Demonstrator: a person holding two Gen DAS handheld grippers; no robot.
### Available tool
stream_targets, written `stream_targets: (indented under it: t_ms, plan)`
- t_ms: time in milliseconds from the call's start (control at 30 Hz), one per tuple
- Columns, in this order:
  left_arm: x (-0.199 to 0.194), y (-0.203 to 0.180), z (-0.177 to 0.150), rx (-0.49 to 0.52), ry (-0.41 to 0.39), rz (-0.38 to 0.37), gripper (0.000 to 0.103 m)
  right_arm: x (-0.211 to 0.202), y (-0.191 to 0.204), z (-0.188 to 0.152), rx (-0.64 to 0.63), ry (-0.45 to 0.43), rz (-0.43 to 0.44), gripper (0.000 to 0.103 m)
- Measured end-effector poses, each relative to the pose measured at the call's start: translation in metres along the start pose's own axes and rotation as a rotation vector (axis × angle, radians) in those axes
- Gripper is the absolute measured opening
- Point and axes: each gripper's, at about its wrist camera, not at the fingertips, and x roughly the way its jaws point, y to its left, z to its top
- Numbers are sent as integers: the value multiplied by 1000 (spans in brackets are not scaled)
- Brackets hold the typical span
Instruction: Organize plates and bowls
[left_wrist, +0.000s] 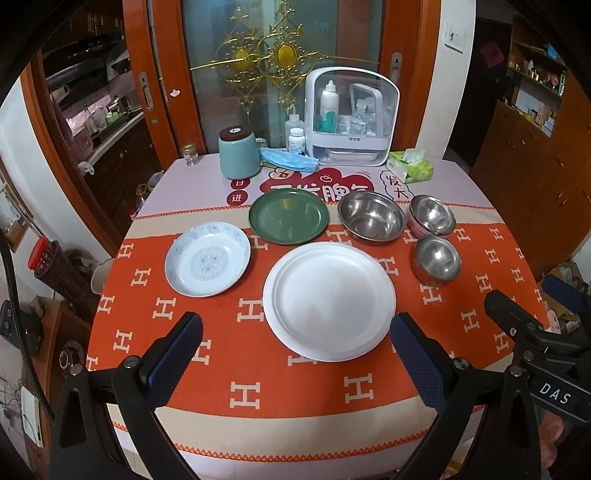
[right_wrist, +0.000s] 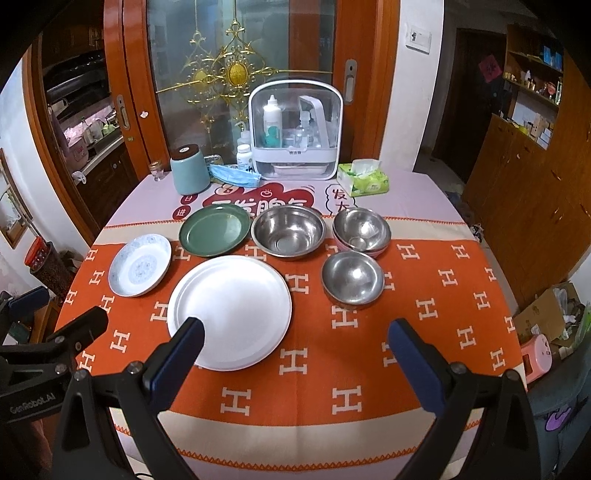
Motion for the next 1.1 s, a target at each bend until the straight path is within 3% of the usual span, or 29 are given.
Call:
stream_targets:
  t_ms: [200,333,467,567,700,900,1100]
  plan:
    - [8,2,6,-21,27,-6,101,2,-3,7,-9,-9,2,100]
    - [22,4,9,-36,50,-59,101,15,-5,10,-23,12,23,100]
    - [45,1,12,-18,72,-23,101,38,-6,15,-42,48,44,100]
    - [68,5,14,-14,92,-14,101,64,-6,17,-69,103,78,90]
    - [108,20,15,-43,176,-94,101,108,-11,17,-69,218,164,83]
    - [169,56,9,-177,302,-221,99,164,-21,21,-41,344,273,75]
    - [220,78,2,-265,402,-243,94,209,-20,31,-8,446,375,63]
